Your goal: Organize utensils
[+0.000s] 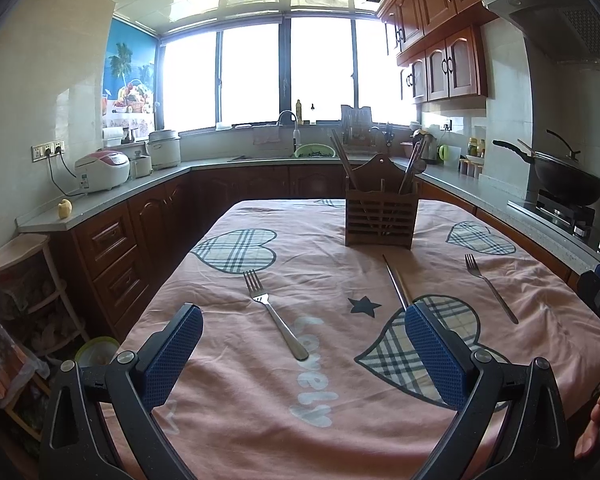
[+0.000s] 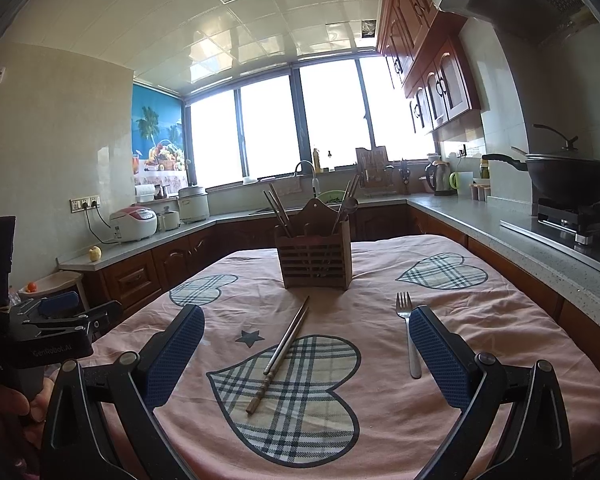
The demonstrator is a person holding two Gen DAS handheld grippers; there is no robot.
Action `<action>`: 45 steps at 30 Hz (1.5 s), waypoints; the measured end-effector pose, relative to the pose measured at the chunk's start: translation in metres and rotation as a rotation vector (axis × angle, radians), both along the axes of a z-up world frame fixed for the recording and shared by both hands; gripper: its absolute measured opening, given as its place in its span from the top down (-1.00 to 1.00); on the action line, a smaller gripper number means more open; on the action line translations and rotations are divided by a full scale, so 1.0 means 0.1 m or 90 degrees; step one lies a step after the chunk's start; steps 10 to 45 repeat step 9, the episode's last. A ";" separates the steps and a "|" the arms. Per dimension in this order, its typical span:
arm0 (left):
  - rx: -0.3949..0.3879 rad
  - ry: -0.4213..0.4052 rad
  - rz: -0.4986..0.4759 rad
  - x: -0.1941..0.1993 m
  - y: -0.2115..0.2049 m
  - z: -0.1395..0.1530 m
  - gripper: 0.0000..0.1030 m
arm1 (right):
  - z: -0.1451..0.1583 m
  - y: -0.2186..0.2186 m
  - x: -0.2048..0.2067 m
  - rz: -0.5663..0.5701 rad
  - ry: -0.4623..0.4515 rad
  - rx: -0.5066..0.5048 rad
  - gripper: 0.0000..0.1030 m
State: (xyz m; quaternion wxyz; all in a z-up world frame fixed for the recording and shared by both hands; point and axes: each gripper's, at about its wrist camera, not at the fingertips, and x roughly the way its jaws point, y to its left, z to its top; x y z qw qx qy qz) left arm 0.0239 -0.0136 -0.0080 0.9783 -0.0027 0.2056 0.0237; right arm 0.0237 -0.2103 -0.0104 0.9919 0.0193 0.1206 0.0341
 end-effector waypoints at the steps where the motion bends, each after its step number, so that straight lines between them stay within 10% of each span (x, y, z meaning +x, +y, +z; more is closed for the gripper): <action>1: 0.000 0.001 0.000 0.02 0.00 0.01 -0.99 | 0.00 0.01 0.01 -0.001 0.002 -0.001 -1.00; 45: -0.001 0.007 -0.015 0.13 -0.05 0.05 -0.98 | 0.02 -0.03 0.17 -0.001 0.023 0.005 -1.00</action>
